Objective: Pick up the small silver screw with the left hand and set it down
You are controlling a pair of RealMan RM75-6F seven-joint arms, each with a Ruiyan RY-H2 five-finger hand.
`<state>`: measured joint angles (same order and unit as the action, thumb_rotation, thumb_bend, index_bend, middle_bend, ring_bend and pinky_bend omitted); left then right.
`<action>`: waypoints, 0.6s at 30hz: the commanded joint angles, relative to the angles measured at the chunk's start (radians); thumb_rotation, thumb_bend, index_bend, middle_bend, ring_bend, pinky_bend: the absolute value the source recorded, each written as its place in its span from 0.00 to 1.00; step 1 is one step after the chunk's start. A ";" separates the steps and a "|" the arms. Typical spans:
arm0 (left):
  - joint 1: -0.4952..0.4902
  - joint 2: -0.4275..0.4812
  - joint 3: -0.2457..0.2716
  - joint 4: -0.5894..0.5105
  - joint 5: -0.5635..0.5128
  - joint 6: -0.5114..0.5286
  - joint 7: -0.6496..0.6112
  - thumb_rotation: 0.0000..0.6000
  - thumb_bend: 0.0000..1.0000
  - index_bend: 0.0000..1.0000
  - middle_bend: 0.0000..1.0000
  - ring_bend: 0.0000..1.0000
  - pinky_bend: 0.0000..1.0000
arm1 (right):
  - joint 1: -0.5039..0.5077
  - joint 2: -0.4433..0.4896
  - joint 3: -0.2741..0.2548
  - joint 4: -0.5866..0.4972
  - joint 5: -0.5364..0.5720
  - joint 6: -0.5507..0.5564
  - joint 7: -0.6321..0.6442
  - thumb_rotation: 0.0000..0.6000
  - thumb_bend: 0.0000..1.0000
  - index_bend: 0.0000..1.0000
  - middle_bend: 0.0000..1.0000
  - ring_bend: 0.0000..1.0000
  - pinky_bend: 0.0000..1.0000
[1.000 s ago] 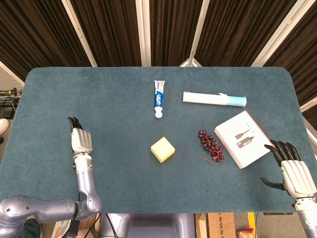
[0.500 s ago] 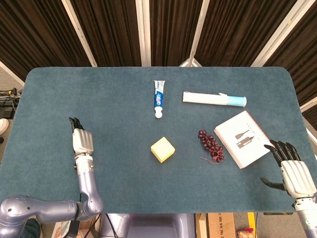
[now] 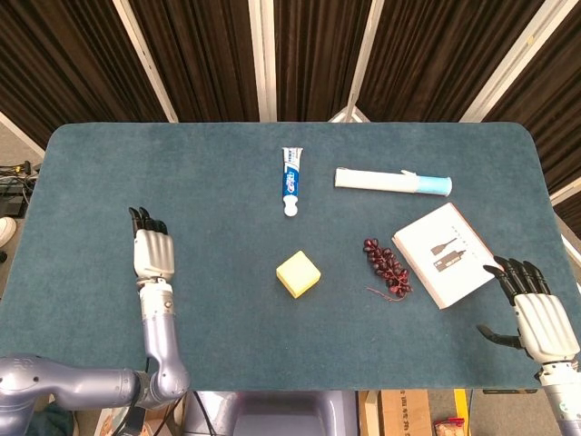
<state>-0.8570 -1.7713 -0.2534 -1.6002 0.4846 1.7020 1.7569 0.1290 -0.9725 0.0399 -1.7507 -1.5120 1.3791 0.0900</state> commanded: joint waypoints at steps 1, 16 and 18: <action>-0.004 0.149 -0.063 -0.205 0.064 0.081 -0.015 1.00 0.48 0.14 0.15 0.00 0.00 | 0.000 0.001 -0.003 -0.004 -0.005 0.000 -0.005 1.00 0.15 0.19 0.11 0.06 0.00; 0.286 0.679 0.039 -0.621 0.363 -0.124 -0.582 1.00 0.48 0.10 0.14 0.00 0.00 | 0.004 -0.015 -0.004 -0.018 -0.006 -0.002 -0.059 1.00 0.15 0.19 0.11 0.06 0.00; 0.370 0.725 0.116 -0.609 0.492 -0.129 -0.732 1.00 0.48 0.10 0.14 0.00 0.00 | 0.002 -0.016 -0.004 -0.019 -0.009 0.003 -0.064 1.00 0.15 0.19 0.11 0.06 0.00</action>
<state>-0.6575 -1.1774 -0.2675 -2.1404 0.7480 1.6367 1.3038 0.1319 -0.9879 0.0356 -1.7692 -1.5196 1.3809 0.0271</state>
